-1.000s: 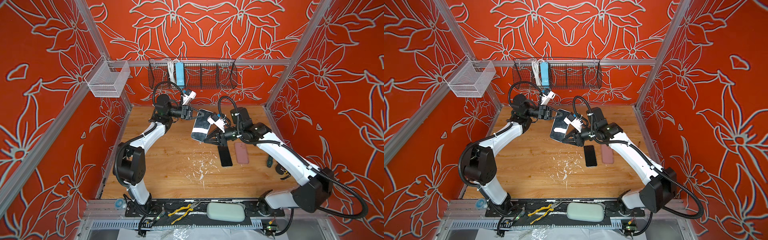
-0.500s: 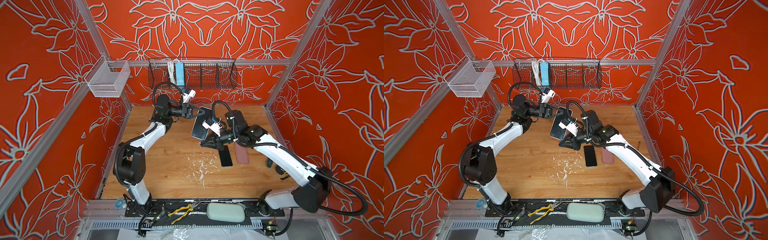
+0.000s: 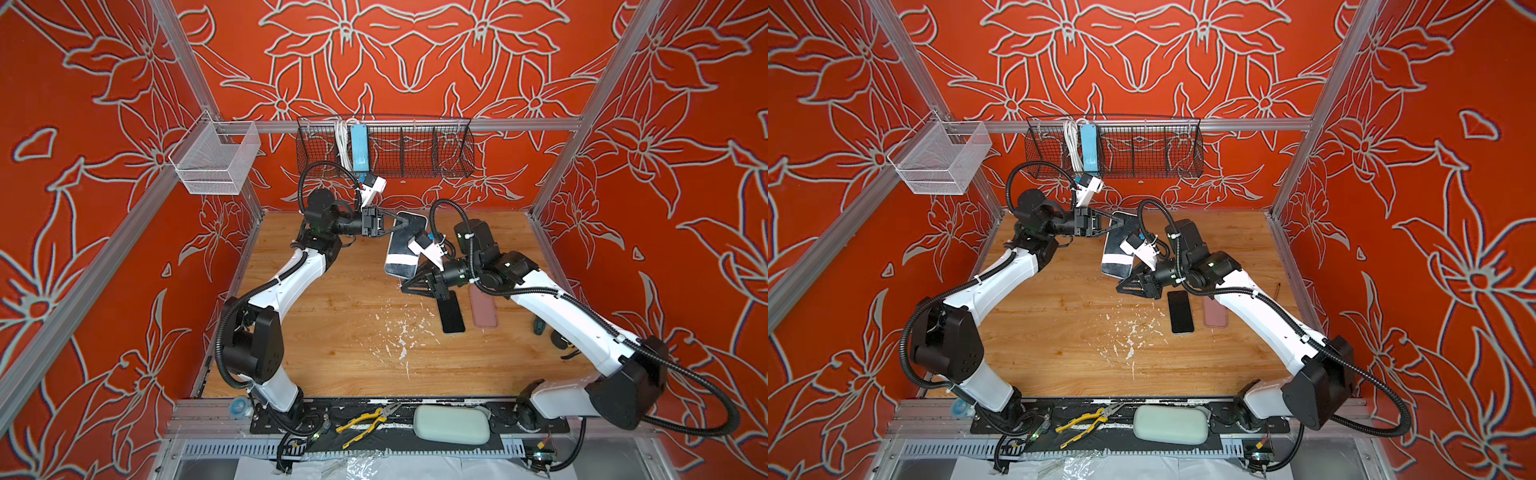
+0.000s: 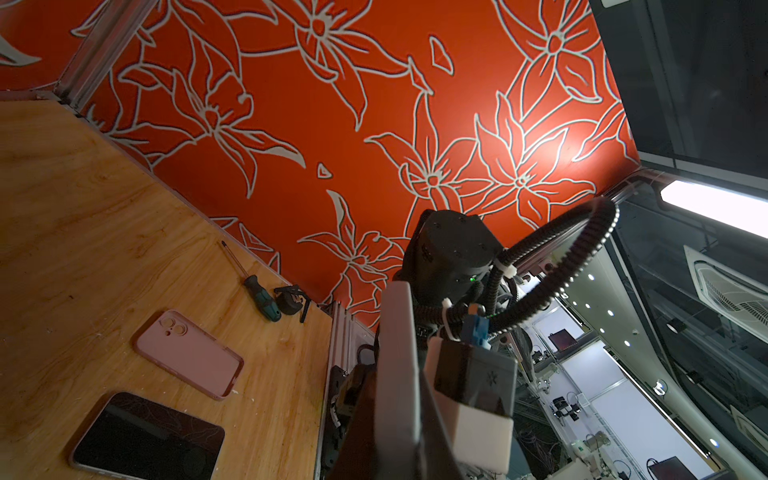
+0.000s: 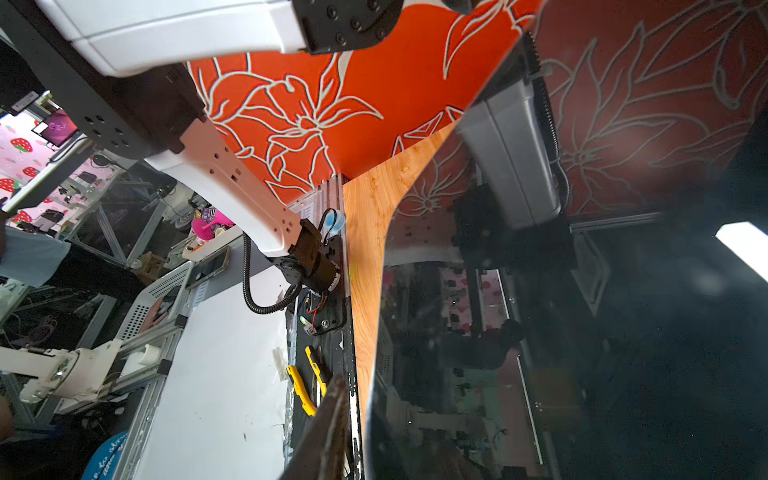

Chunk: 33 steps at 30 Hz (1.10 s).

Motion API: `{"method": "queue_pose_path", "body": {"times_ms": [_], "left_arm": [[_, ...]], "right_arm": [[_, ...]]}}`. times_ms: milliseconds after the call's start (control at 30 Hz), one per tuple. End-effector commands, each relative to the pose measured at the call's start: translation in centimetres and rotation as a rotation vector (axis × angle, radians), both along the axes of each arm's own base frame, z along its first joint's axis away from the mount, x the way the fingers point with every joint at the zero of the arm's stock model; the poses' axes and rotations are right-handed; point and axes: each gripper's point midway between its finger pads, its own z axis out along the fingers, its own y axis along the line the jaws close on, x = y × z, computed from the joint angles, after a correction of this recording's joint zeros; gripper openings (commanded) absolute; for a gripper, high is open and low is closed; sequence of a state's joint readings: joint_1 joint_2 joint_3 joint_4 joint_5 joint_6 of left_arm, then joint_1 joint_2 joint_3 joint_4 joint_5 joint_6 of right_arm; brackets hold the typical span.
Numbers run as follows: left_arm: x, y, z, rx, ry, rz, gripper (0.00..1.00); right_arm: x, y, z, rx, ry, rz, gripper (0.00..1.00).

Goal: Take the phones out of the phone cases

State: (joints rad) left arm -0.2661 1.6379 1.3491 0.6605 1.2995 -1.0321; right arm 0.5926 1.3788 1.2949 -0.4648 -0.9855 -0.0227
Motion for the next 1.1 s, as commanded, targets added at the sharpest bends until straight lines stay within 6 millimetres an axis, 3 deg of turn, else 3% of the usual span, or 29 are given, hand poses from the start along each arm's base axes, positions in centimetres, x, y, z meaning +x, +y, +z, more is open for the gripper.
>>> {"method": "queue_pose_path", "body": {"times_ms": [0,300,700,1067], "left_arm": [[-0.6,-0.1,0.4,-0.005,-0.054,0.011,0.0],[-1.7,0.2,0.3,0.007,-0.08,0.013,0.0],[-0.6,-0.1,0.7,0.011,-0.068,0.011,0.0],[0.3,-0.5,-0.6,0.025,-0.015,-0.03,0.0]], "right_arm": [[-1.1,0.2,3.2,0.108,-0.068,0.066,0.24],[-0.6,0.7,4.1,0.131,-0.058,0.071,0.19],[-2.1,1.7,3.4,0.057,-0.104,0.123,0.11],[-3.1,3.3,3.4,0.017,-0.185,0.163,0.11]]}}
